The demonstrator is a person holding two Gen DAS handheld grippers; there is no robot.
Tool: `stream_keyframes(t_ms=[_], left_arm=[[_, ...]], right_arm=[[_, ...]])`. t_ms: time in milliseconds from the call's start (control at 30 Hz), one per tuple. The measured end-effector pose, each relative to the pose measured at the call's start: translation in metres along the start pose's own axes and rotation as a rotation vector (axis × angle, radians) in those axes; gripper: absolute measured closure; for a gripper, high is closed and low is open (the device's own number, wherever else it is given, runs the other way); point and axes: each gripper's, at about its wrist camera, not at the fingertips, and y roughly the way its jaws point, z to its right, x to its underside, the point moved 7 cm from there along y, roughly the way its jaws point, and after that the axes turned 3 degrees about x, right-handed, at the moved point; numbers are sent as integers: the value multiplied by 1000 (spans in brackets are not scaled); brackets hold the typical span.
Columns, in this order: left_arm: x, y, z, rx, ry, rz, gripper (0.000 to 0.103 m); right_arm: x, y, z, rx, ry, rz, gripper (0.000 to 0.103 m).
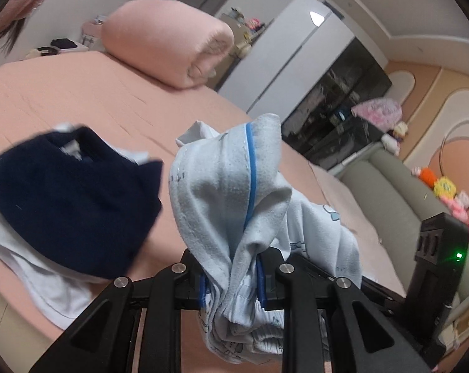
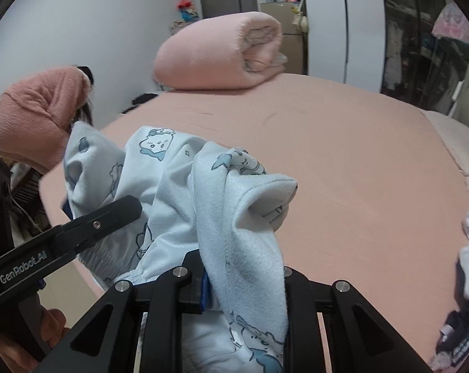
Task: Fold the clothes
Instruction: 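Lift the folded shorts with both grippers and carry them across the bed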
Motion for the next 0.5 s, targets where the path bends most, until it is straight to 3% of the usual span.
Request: stream_keyframes(t_ms=[133, 500], left_arm=[[-18, -16, -19, -35, -9, 38, 83], [-66, -60, -71, -132, -35, 132, 83]], right_arm=[[-18, 0, -26, -43, -59, 8, 83], [-69, 20, -120, -96, -391, 39, 83]])
